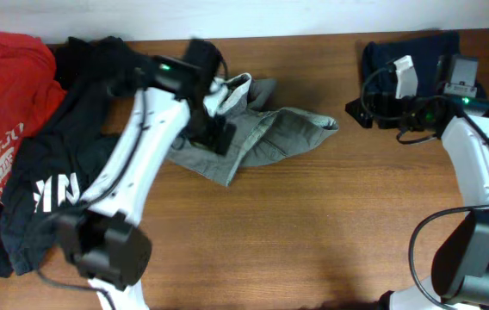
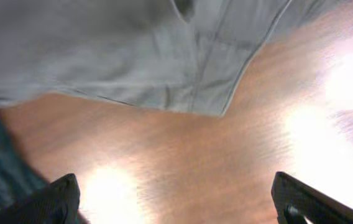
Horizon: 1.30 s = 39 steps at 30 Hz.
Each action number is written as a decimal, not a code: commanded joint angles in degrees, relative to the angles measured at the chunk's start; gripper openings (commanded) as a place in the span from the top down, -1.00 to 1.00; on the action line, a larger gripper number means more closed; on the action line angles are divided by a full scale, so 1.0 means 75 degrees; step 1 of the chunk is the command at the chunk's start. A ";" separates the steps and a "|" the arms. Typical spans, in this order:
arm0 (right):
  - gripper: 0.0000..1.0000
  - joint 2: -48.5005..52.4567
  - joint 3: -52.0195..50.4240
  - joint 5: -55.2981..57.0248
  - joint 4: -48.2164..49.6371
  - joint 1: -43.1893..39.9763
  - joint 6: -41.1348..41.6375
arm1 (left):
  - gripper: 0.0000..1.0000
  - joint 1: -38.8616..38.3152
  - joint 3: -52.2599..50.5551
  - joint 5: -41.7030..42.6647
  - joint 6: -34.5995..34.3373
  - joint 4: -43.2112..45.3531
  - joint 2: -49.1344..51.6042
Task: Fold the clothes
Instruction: 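Carry the grey shorts right and lay them on the table center, then grasp the shorts' waistband corners with both grippers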
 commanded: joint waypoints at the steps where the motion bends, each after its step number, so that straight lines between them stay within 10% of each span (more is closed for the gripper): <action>1: -0.84 0.0017 0.0131 0.0539 0.0096 0.0274 0.0032 | -0.96 -0.0335 -0.0816 0.0152 0.0437 0.0265 0.0079; 13: -0.84 0.0137 0.0131 0.0740 0.0268 0.0449 0.0035 | -0.88 -0.1023 -0.3284 -0.1224 -0.0434 0.3625 0.0079; 26: -0.84 0.0274 0.0131 0.0734 0.0493 0.0455 0.0213 | -0.46 -0.1046 -0.4030 -0.2200 -0.1008 0.4546 0.0085; 29: -0.84 0.0274 0.0131 0.0737 0.0554 0.0455 0.0216 | -0.10 -0.1046 -0.4328 -0.2197 -0.1008 0.4692 0.0085; 33: -0.82 0.0277 0.0131 0.0810 0.0647 0.0455 0.0265 | 0.95 -0.1046 -0.4555 -0.2139 -0.1035 0.4762 0.0085; 39: -0.77 0.0606 0.0131 0.1740 0.0965 0.0449 0.1411 | 0.99 -0.1046 -0.4552 -0.2142 -0.1064 0.4680 0.0085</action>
